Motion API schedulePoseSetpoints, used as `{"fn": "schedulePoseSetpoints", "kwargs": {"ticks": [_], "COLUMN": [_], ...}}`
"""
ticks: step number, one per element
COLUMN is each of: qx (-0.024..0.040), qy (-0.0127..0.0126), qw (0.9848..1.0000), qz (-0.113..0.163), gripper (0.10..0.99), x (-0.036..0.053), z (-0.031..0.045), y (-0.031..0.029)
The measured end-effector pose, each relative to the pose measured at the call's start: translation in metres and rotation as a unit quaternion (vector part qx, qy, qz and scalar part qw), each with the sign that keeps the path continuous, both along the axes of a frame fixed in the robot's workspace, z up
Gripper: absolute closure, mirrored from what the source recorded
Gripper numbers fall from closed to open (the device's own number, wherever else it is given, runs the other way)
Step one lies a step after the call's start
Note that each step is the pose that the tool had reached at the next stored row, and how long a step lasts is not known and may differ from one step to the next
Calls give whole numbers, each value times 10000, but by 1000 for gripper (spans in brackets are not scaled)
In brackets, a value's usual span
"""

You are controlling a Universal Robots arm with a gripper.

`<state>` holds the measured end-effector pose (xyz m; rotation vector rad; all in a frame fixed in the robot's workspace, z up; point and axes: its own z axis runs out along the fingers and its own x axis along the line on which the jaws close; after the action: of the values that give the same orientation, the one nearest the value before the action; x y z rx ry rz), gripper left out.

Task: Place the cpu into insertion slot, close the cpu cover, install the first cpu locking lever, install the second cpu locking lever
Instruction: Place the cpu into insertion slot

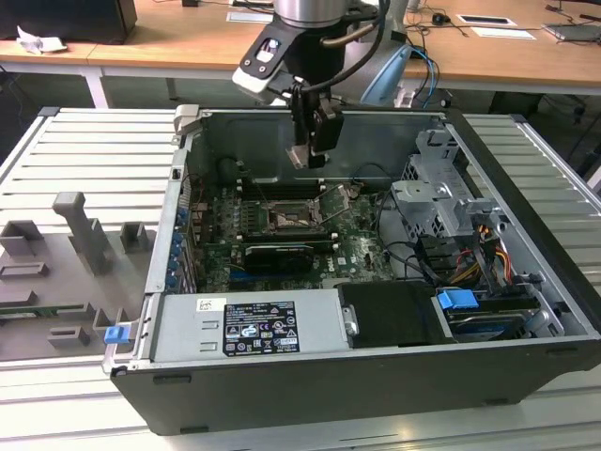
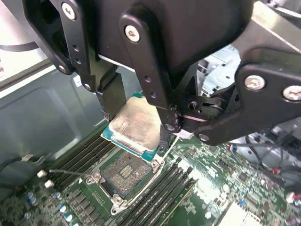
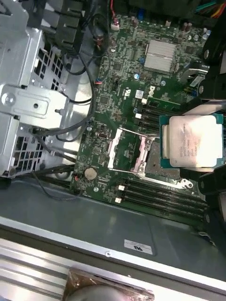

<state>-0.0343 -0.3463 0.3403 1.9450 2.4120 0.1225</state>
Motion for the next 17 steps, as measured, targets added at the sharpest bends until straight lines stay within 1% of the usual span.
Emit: {"fn": "schedulePoseSetpoints", "kwargs": {"ticks": [3, 4, 8, 11, 16, 17], "qx": [0, 0, -3, -3, -3, -4], "qy": [0, 0, 0, 0, 0, 1], "qw": [9995, 9990, 9977, 9973, 9972, 9966], "qz": [-301, -444, -685, -733, -746, -820], "gripper": [557, 557, 557, 557, 557, 557], "x": [0, 0, 0, 0, 0, 0], "z": [-8, -10, -19, -36, -96, -115], "y": [0, 0, 0, 0, 0, 0]}}
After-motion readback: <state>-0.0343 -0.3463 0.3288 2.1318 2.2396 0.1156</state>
